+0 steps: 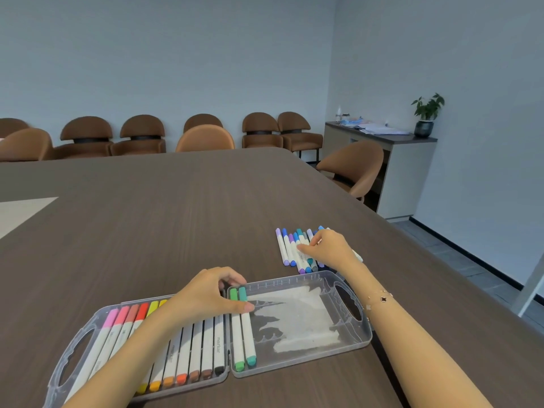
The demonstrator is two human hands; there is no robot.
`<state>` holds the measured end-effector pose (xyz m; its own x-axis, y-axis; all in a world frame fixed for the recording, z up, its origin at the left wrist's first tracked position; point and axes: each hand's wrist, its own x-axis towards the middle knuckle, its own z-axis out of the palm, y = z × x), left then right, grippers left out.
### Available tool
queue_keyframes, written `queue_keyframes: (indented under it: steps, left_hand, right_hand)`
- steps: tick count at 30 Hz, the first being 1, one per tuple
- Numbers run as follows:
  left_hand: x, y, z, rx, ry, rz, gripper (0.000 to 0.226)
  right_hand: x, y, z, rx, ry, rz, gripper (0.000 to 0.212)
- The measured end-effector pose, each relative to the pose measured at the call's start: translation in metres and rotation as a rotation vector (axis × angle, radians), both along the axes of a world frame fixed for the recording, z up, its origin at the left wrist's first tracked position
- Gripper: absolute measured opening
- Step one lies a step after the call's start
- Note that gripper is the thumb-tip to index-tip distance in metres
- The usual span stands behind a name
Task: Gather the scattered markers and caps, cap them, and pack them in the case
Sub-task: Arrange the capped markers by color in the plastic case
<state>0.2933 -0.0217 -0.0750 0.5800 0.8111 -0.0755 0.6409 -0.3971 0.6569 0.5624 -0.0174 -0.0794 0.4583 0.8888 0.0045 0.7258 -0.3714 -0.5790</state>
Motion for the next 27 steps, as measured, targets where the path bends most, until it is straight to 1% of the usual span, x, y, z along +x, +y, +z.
queue_keyframes:
  steps: [2,6,8,10,14,17,19,23,26,27]
  left_hand:
    - [0.0,0.0,-0.001,-0.009,-0.004,-0.013,0.066]
    - [-0.002,0.002,-0.004,-0.015,0.006,-0.033,0.068]
    - [-0.002,0.0,-0.004,-0.004,0.005,-0.026,0.067]
    - [-0.001,-0.002,-0.003,0.011,0.004,-0.018,0.062]
    - [-0.002,-0.001,-0.003,0.011,0.019,-0.014,0.046]
    - [0.0,-0.001,-0.002,0.007,0.011,-0.004,0.05]
    - [0.0,-0.001,-0.003,0.015,0.012,0.003,0.043]
    - [0.0,0.0,-0.005,0.052,0.011,0.003,0.037]
    - [-0.002,0.001,-0.006,0.033,-0.011,0.003,0.034]
    - [-0.003,0.003,-0.006,0.02,-0.056,0.025,0.031]
  right_hand:
    - [-0.003,0.003,-0.001,-0.025,-0.047,0.01,0.029]
    - [-0.006,0.004,0.004,-0.055,-0.12,-0.019,0.022]
    - [-0.006,0.003,0.005,-0.06,-0.173,-0.026,0.033]
    - [-0.006,0.001,0.006,-0.08,-0.219,-0.014,0.039]
    - [-0.008,0.002,0.007,-0.094,-0.252,-0.026,0.042]
    - [-0.008,0.003,0.005,-0.093,-0.274,-0.035,0.043]
    - [-0.009,0.003,0.004,-0.088,-0.289,-0.043,0.043]
    - [-0.008,0.002,0.004,-0.072,-0.223,-0.092,0.036]
    - [-0.004,-0.003,0.01,-0.054,-0.085,-0.125,0.021]
    - [-0.003,-0.005,0.015,-0.045,-0.02,-0.118,0.022]
